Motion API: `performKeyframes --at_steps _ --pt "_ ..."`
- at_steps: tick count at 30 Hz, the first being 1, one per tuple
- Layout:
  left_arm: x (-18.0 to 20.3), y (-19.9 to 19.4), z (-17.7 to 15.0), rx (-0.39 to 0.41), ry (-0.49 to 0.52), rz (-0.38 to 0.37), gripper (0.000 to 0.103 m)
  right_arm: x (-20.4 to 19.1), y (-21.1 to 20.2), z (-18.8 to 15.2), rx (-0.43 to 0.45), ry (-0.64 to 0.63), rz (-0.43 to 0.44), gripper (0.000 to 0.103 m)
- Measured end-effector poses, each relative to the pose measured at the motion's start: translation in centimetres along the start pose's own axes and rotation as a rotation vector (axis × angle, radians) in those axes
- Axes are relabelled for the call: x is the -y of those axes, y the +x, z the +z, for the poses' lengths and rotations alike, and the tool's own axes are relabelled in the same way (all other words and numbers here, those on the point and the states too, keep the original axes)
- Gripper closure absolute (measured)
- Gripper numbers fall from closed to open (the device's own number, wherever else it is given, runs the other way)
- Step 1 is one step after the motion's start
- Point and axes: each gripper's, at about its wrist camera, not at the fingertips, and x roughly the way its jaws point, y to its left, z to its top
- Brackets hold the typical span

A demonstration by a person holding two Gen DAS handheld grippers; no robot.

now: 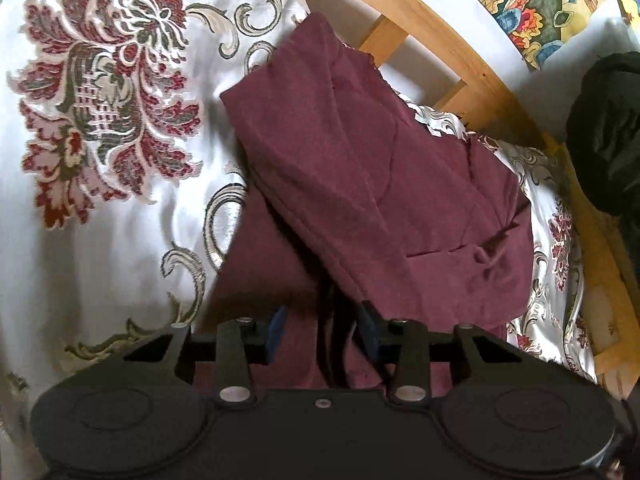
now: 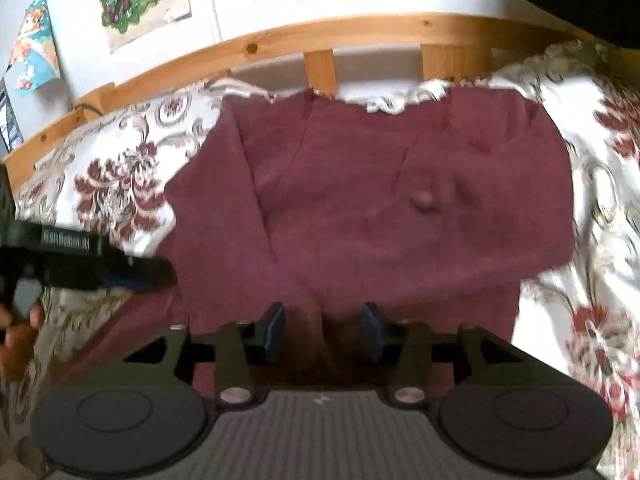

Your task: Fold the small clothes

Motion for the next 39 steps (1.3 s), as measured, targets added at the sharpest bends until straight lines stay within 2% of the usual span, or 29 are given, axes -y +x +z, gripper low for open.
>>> performKeyframes --at_steps 5,11,15,19,20,21,23,26,29,34,37,39 --pt "0.3 1.7 0.2 -0.006 0.024 -0.006 0.061 -0.6 4.1 4.4 0.033 -0.045 0.019 0.056" --pt "0.4 2.6 0.2 -0.003 0.047 -0.034 0.067 -2.9 9.9 8.4 0.004 -0.128 0.132 0.059" --pt "0.1 3.2 0.3 -0.024 0.034 -0.019 0.072 -4.8 12.3 9.4 -0.033 -0.215 0.161 0.059" --pt "-0.2 3.4 0.4 -0.031 0.012 -0.020 0.075 -6.8 14.2 9.0 -0.096 -0.324 0.151 0.061" --pt "-0.2 3.5 0.4 -0.033 0.008 -0.020 0.076 -7.1 14.4 8.7 -0.112 -0.347 0.152 0.065" --pt "-0.3 3.5 0.3 -0.035 0.005 -0.021 0.076 -7.4 14.6 8.5 -0.126 -0.372 0.141 0.081" --pt "-0.3 3.5 0.4 -0.036 0.007 -0.019 0.077 -8.0 14.7 8.1 -0.122 -0.418 0.097 0.100" --pt "-0.3 3.6 0.4 -0.036 0.010 -0.013 0.078 -8.4 13.9 8.4 -0.053 -0.462 0.021 0.101" --pt "-0.3 3.6 0.5 -0.035 0.006 -0.014 0.079 -7.9 13.5 9.5 0.014 -0.426 -0.020 0.101" --pt "-0.6 3.7 0.5 -0.040 0.000 -0.016 0.079 -7.6 14.4 9.3 -0.002 -0.422 -0.026 0.100" --pt "-0.5 3.6 0.5 -0.043 0.002 -0.012 0.079 -6.7 13.8 9.5 0.013 -0.328 -0.012 0.081" --pt "-0.6 3.5 0.6 -0.047 -0.013 -0.016 0.079 -6.3 12.6 9.3 0.033 -0.308 -0.008 0.059"
